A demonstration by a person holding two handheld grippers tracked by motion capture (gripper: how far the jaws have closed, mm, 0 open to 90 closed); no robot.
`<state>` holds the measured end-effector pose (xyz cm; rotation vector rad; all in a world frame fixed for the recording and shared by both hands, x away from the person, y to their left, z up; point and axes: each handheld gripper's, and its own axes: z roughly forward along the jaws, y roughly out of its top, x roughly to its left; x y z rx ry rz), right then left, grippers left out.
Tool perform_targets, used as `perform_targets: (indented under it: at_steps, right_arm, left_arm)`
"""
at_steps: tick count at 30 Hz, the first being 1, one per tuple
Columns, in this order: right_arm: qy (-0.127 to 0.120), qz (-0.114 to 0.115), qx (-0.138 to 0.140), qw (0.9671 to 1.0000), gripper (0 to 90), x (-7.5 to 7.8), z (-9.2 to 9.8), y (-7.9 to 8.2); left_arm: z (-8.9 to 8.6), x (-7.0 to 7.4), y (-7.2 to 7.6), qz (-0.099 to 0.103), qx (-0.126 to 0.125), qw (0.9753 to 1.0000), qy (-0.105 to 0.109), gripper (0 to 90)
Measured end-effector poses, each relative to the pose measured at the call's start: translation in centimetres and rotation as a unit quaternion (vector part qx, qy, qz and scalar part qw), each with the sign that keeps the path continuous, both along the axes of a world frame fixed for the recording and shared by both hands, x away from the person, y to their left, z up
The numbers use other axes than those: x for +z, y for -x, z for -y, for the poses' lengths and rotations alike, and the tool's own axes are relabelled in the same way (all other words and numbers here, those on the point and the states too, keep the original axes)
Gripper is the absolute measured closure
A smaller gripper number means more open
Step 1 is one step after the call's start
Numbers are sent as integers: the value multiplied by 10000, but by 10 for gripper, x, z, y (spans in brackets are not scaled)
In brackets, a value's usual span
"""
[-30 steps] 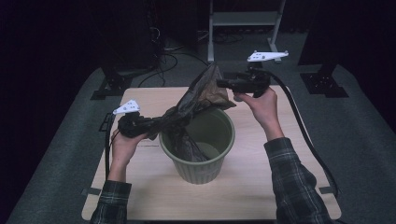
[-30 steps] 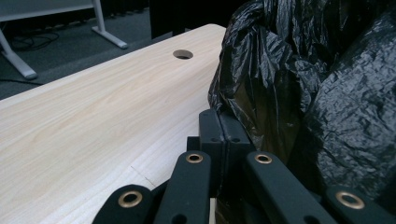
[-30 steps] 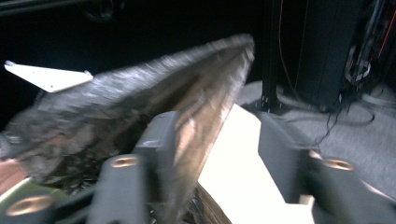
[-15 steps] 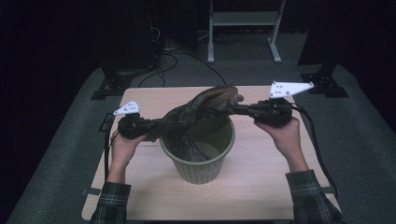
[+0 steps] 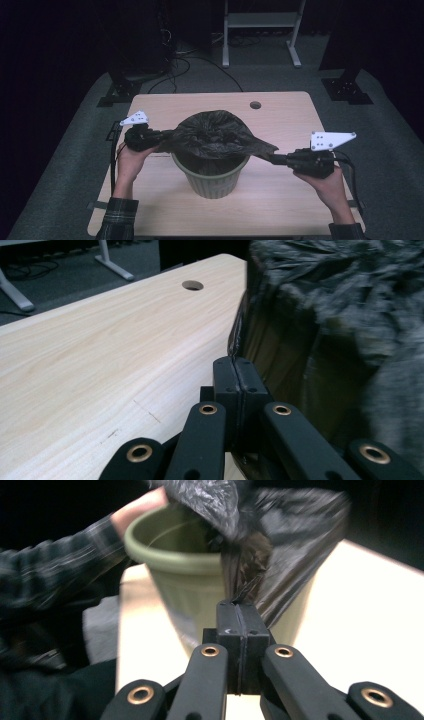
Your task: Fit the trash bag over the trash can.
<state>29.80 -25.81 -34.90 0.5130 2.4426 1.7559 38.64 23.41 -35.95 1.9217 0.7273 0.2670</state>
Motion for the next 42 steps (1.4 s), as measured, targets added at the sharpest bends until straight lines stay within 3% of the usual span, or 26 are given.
perform_targets:
  at_steps: [3,5,8,14,18,24,28,31,33,36,40,42]
  right_arm:
    - [79,-85,188,9998,900,-11,-5,7]
    - [124,-131,143,9997,899,-15,-6,6]
    - [266,-220,66,9994,900,-19,-12,1]
    - [661,-394,130,9969,900,-33,-30,-11]
    - [870,-425,-114,9952,900,-39,-36,-25]
    - [872,-460,-323,9946,900,-42,-46,-50]
    - [1022,-423,-557,9923,900,-43,-50,-68]
    - [929,-434,-573,9931,889,-41,-50,-73]
    - [849,-469,-614,9934,698,-38,-47,-71]
    - [778,-461,-732,9932,566,-31,-40,-65]
    - [742,-405,-901,9923,498,-16,-23,-58]
    - [669,-344,-982,9923,484,-10,-14,-54]
  left_arm:
    - [-2,-1,1,-9,29,10000,-4,894]
    - [-2,-2,1,-11,62,10000,-19,880]
    - [-1,-6,1,-86,93,9998,-170,871]
    - [-1,-9,0,-148,44,9996,-249,896]
    - [0,-16,-5,-216,112,9992,-316,897]
    - [10,-20,-8,-140,197,9973,-689,897]
    - [10,-24,-11,-153,271,9967,-743,896]
    - [7,-25,-11,-185,135,9984,-526,880]
    - [2,-21,-10,-215,22,9994,-267,761]
    - [-8,-9,-4,-38,58,10000,-21,624]
    - [-25,10,8,220,106,9996,155,487]
    - [-31,18,15,312,74,9989,352,444]
